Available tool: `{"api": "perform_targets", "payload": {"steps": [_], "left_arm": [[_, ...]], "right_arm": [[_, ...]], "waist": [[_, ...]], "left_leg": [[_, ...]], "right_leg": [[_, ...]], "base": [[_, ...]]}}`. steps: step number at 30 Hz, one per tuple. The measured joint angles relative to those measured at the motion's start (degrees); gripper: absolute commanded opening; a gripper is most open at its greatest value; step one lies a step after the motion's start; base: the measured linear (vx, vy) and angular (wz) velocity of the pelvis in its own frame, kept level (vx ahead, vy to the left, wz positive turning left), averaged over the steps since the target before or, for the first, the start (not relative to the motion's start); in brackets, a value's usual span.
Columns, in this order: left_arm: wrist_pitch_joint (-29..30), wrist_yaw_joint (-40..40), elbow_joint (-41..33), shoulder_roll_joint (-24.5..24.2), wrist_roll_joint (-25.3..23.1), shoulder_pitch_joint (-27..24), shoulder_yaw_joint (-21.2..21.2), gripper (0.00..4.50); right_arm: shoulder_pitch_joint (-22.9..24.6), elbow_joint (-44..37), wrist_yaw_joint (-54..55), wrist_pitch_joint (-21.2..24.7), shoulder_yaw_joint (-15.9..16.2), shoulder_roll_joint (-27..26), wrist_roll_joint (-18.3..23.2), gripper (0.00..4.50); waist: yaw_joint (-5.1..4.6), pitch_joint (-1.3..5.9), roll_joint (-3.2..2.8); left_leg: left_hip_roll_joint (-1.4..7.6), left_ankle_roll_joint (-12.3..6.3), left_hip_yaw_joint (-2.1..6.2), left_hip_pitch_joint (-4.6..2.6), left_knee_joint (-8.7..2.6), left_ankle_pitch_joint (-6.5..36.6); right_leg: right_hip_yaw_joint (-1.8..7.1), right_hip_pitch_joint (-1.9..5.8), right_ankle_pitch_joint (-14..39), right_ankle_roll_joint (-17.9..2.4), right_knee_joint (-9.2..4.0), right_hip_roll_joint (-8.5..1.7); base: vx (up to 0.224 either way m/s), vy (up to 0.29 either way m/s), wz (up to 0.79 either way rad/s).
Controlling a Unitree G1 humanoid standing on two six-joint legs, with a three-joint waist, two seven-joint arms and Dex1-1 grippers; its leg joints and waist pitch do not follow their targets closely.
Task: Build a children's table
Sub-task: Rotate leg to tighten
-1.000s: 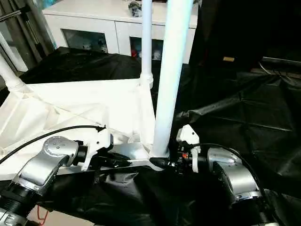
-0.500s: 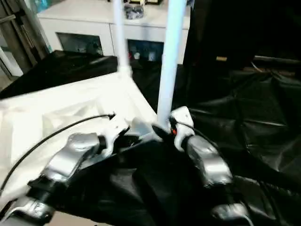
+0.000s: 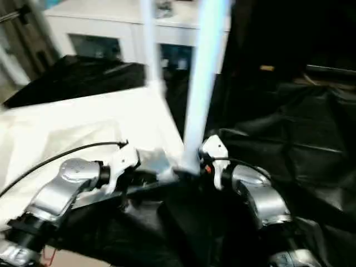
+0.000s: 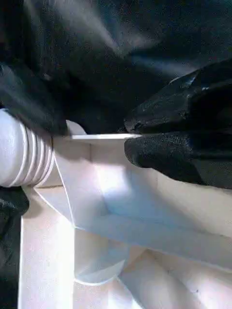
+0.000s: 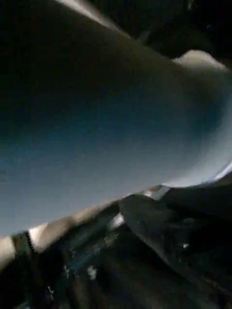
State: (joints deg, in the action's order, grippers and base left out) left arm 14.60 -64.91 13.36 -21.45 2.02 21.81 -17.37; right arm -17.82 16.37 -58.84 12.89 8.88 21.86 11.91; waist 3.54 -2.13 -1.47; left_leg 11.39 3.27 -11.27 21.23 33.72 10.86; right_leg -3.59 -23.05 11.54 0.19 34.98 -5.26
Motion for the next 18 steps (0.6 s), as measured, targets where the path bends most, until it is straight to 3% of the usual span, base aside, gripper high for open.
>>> {"api": "perform_targets", "payload": {"steps": [6,13,18], "left_arm": [[-1.3,-3.9,-0.1,-1.9,0.8,-0.2,-1.0,0.00],[-1.6,-4.8,0.0,-2.2,1.2,-0.2,-1.1,0.00],[-1.7,-4.3,0.7,-1.0,1.2,-0.2,-1.0,0.00]], "right_arm": [[0.4,-1.2,-8.5,1.5,1.8,4.5,2.0,3.92],[0.4,-1.7,-9.2,2.7,1.8,4.5,2.0,3.35],[1.3,-2.0,-7.3,2.7,1.1,3.0,2.0,2.92]], "waist": [[0.65,-0.22,0.39],[1.00,-0.23,0.42],[1.33,-0.06,-0.13]], "left_leg": [[0.04,0.31,-0.06,-0.11,0.08,0.2],[0.05,0.32,-0.07,-0.13,0.09,0.2],[0.07,0.33,-0.09,-0.13,0.17,0.2]], "right_leg": [[0.02,0.16,-0.1,-0.1,0.08,-0.03],[0.02,0.15,-0.1,-0.1,0.14,-0.02],[0.03,0.18,-0.1,-0.1,0.12,-0.02]], "base": [[0.000,0.000,0.00],[0.000,0.000,0.00],[0.000,0.000,0.00]]}}
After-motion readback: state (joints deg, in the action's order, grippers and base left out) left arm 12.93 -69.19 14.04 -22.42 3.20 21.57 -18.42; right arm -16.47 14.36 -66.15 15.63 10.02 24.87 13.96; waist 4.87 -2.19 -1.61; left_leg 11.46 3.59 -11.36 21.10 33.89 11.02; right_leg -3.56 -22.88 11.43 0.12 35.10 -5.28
